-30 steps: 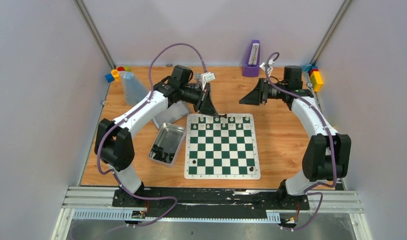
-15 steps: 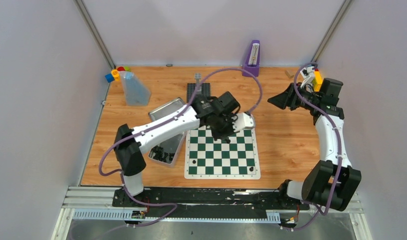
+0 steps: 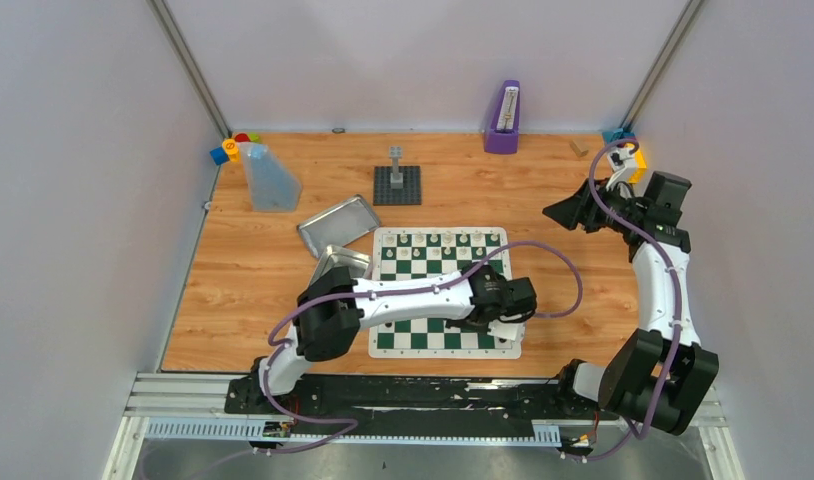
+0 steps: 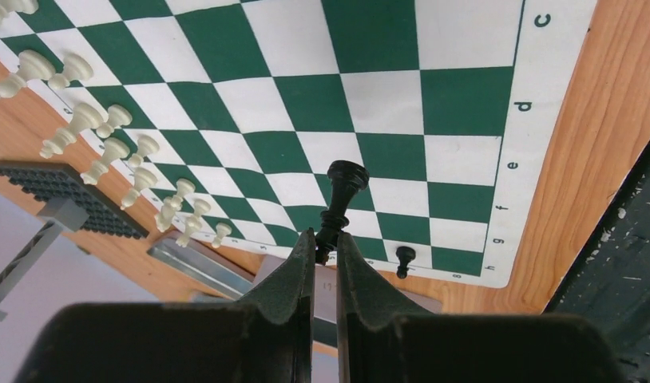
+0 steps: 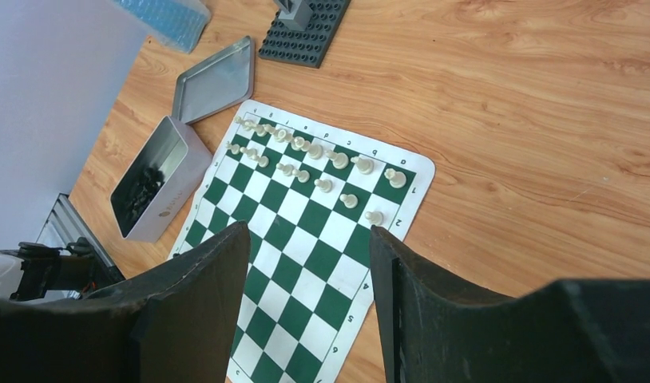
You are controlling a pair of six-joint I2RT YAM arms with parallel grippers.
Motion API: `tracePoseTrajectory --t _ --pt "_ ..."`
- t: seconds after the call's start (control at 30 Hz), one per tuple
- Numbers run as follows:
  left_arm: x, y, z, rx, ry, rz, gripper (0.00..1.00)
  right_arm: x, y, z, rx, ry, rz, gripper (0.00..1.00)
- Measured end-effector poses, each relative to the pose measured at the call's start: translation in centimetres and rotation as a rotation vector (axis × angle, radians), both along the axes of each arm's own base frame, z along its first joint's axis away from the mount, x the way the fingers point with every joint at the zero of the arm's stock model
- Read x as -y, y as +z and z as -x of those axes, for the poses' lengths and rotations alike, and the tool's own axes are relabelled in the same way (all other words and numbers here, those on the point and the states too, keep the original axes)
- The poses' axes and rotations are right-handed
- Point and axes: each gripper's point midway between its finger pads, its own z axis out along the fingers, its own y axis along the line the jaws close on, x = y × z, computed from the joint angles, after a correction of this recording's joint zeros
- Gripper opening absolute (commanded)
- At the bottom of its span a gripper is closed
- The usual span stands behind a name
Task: Set up the chess pieces on the board
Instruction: Place the chess piece on the chessboard.
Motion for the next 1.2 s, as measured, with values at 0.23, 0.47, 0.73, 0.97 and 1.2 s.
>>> tracePoseTrajectory --t 0.23,0.47,0.73,0.97,1.2 --pt "0.1 -1.2 1.8 0.054 -0.063 -0.087 0.04 0.2 -0.1 0.1 0.005 -0.002 0.005 0.57" --pt "1.1 -1.7 3.5 0.082 -0.116 -0.116 0.06 0.3 -0.1 0.1 0.008 -0.003 0.007 0.57" --pt "1.4 -2.6 4.7 0.105 -0.152 -0.152 0.07 0.1 -0.4 0.4 0.001 0.003 0.000 0.57" --pt "1.2 -2.7 4.9 0.108 -0.145 -0.161 0.08 0.1 -0.3 0.5 0.004 0.009 -0.004 0.57" --pt "1.2 -2.7 5.1 0.101 -0.144 -0.163 0.08 0.0 -0.3 0.5 0.005 0.013 -0.007 0.57"
